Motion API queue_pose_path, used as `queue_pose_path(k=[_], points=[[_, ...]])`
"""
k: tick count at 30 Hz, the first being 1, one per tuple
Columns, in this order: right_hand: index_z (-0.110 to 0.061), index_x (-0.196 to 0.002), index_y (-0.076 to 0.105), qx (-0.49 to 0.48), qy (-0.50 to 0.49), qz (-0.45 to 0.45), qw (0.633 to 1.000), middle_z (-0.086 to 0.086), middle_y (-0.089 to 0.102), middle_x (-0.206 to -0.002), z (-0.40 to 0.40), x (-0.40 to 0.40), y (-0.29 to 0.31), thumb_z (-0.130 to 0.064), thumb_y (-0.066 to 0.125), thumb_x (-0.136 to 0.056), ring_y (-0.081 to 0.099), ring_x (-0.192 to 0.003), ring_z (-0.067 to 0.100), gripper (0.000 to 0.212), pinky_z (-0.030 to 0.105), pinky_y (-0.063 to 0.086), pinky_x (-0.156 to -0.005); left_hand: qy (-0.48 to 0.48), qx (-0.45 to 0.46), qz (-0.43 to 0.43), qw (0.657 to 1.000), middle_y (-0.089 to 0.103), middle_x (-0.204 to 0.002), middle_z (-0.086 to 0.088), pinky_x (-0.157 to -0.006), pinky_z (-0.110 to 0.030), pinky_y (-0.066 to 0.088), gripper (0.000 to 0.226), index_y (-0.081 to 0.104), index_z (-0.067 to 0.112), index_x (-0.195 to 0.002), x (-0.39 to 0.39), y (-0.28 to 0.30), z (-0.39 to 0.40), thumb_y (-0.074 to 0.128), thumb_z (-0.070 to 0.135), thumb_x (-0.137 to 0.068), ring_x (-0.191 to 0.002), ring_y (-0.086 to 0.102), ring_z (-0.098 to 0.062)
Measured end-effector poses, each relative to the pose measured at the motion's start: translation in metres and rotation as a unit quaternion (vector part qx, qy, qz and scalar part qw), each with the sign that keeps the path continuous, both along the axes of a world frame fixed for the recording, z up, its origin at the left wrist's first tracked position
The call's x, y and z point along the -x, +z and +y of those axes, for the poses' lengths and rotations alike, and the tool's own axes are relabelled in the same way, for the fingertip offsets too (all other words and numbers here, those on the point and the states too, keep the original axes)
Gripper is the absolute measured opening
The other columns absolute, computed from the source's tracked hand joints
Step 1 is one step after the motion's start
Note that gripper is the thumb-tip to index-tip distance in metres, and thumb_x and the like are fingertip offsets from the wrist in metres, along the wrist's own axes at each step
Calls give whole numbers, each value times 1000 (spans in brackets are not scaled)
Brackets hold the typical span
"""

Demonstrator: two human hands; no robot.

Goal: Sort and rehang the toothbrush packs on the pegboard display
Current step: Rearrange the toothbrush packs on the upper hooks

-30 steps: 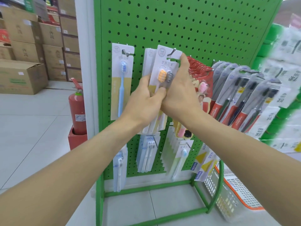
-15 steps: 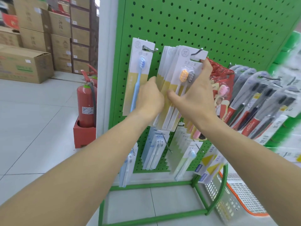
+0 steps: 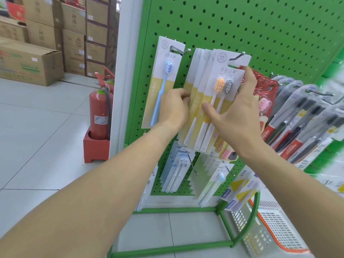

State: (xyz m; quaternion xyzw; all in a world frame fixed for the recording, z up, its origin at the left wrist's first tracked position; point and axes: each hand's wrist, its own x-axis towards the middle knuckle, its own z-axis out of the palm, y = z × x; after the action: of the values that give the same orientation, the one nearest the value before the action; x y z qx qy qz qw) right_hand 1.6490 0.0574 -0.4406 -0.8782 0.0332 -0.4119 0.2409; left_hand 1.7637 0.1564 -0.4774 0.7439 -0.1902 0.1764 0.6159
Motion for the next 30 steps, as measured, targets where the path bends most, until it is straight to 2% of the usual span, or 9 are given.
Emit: queue_pose_path(k=[3, 8, 12, 15, 18, 20, 23, 27, 30], points=[[-20, -160, 11, 0, 1, -1, 1000, 7, 46, -152, -1, 0, 1, -33, 81, -86, 44, -134, 21, 103, 36, 39, -109, 1, -9, -7, 1000, 75, -107, 0, -91, -30, 54, 25, 75, 13, -115, -2, 0, -1, 54, 9, -100, -99, 67, -15], [-22, -160, 11, -6, -2, 10, 1000, 2, 48, -148, -3, 3, 1, -33, 81, -86, 40, -115, 4, 102, 21, 31, -96, 3, -25, 18, 1000, 70, -121, -3, -83, -21, 42, 32, 67, 10, -125, -5, 3, 2, 41, 9, -106, -104, 61, -15], [-23, -159, 13, -7, 2, 9, 1000, 2, 48, -150, -8, 2, 0, -35, 80, -86, 48, -131, 19, 100, 32, 41, -102, -5, -21, 17, 1000, 72, -112, -1, -84, -20, 44, 26, 68, 10, -123, -8, 0, 4, 53, 8, -102, -101, 64, -13], [-23, -156, 17, -5, 3, 0, 1000, 0, 55, -141, -10, 1, -2, -34, 81, -85, 55, -121, 26, 97, 45, 49, -99, 5, -19, 1, 1000, 73, -102, 0, -83, -21, 47, 22, 72, 10, -116, -7, -1, 3, 58, 6, -99, -91, 63, -12], [-23, -155, 21, -6, 5, -8, 1000, -7, 58, -131, -11, 1, -3, -31, 83, -84, 59, -109, 21, 94, 37, 49, -92, 27, -10, -19, 999, 71, -88, 4, -78, -22, 49, 16, 75, 11, -104, -4, -2, 2, 61, 9, -98, -83, 64, -11], [-23, -155, 21, -10, 6, -7, 1000, -8, 58, -130, -10, 1, -3, -32, 83, -85, 57, -109, 19, 94, 32, 45, -89, 40, 3, -32, 999, 70, -82, 6, -73, -25, 52, 13, 76, 12, -97, -1, -1, 4, 63, 12, -97, -79, 66, -12], [-24, -156, 21, -19, 8, -3, 1000, -3, 59, -133, -10, 0, -3, -34, 82, -85, 54, -115, 18, 94, 31, 43, -92, 53, 5, -48, 997, 75, -85, 4, -73, -24, 53, 15, 78, 12, -98, 2, 2, 10, 63, 15, -97, -80, 69, -12], [-23, -156, 21, -16, 4, 3, 1000, -1, 58, -138, -8, 0, -3, -35, 83, -84, 54, -124, 20, 95, 40, 46, -102, 64, -41, -68, 995, 77, -94, -1, -79, -30, 56, 18, 78, 12, -103, 4, 3, 14, 62, 15, -97, -87, 70, -17], [-24, -155, 23, -15, 7, 4, 1000, -4, 58, -136, -8, 3, 0, -33, 82, -85, 52, -120, 16, 92, 31, 41, -94, 70, -61, -69, 993, 76, -91, -4, -78, -36, 57, 17, 77, 9, -100, 6, 1, 15, 61, 15, -97, -85, 70, -21]])
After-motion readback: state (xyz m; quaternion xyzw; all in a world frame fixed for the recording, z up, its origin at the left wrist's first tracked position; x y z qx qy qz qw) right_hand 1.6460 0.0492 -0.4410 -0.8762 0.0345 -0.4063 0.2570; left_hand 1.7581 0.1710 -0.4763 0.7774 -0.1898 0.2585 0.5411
